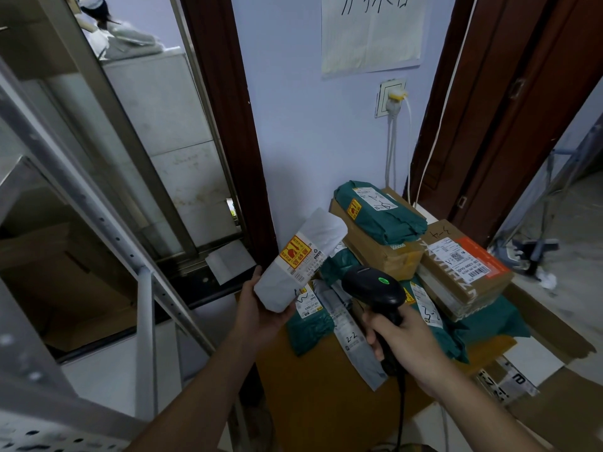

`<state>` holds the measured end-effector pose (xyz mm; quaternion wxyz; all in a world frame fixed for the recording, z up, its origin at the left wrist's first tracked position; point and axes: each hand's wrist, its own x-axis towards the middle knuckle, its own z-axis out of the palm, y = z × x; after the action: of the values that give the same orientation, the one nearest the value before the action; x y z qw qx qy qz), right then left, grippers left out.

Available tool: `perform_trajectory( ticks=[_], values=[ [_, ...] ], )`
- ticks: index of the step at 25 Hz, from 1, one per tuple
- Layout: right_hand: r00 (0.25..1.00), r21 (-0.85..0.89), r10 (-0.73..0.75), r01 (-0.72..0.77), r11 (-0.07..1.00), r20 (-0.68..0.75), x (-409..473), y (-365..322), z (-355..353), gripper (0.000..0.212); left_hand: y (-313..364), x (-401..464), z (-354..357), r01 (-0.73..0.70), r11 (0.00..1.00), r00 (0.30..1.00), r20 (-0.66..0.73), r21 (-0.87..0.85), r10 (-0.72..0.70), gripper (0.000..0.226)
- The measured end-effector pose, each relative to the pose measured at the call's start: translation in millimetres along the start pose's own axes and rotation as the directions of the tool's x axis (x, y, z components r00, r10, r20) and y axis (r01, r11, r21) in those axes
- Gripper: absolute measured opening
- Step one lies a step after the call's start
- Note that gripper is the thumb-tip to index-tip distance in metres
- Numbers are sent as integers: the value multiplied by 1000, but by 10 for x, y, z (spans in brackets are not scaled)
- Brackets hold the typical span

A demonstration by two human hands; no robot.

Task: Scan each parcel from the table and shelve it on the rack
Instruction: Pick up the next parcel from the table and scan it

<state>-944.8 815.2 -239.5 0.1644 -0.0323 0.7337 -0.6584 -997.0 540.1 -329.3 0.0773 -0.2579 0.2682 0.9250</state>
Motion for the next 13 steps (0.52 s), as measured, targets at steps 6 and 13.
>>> perform_trajectory(
  ticks=[6,13],
  values=[
    [1000,-9,3,-3,1000,1,1,-6,-26,14,-39,-142,79,23,1000,998,60,-14,-22,85],
    [1000,-13,0,0,1000,1,11,-25,-21,12,-87,-203,190,54,998,998,-12,33,-54,58]
  ],
)
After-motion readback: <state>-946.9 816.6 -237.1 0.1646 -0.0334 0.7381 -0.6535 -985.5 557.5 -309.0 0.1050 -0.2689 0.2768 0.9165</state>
